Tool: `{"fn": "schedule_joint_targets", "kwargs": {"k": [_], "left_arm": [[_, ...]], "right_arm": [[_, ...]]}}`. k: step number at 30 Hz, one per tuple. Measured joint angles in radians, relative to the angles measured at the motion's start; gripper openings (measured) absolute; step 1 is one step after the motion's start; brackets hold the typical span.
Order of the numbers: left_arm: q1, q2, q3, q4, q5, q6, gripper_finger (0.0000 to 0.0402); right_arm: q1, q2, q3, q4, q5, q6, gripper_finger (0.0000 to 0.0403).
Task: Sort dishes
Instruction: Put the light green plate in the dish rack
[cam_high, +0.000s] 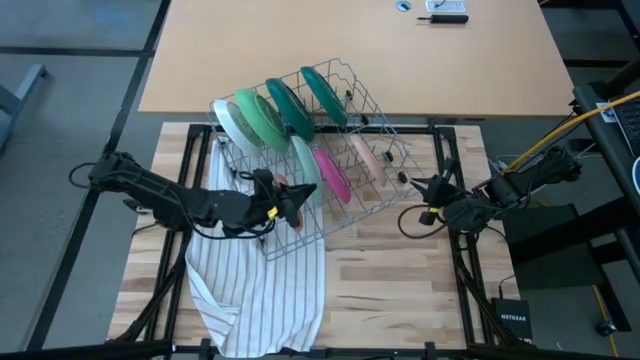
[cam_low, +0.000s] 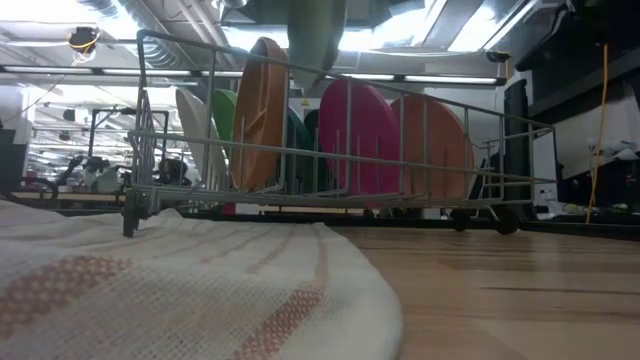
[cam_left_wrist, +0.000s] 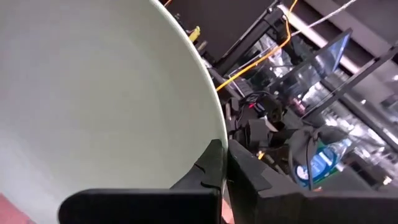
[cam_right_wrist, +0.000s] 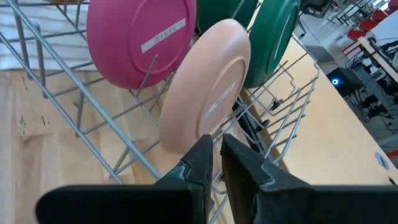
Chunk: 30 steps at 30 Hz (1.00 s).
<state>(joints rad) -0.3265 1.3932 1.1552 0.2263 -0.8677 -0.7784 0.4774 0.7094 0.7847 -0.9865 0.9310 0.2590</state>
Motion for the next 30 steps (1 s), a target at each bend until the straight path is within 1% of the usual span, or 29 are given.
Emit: {"fn": "schedule_joint_targets", "kwargs": {"k": [6,9,15,21,30], "left_arm": [[0.031,0.014,-0.105,0.184,0.021,-0.010,0.0000],[0.053,0.014,-0.135,0.232,0.041,-0.011,0.0000],[0.074,0.014,-0.159,0.230,0.046,-0.036,0.0000],[0.073,0.028,-0.208,0.229,0.048,-0.123,0.0000],[0.081,0.074,-0.209,0.241,0.047,-0.140,0.0000]], "right_arm": [[0.000,0.001,-0.031,0.019,0.000,0.026,0.0039],[0.000,0.002,-0.033,0.037,-0.001,0.026,0.0039],[0.000,0.002,-0.033,0.054,0.000,0.025,0.0039],[0.000,0.002,-0.033,0.054,0.000,0.024,0.0039],[0.000,0.002,-0.033,0.053,0.000,0.024,0.0039]]}}
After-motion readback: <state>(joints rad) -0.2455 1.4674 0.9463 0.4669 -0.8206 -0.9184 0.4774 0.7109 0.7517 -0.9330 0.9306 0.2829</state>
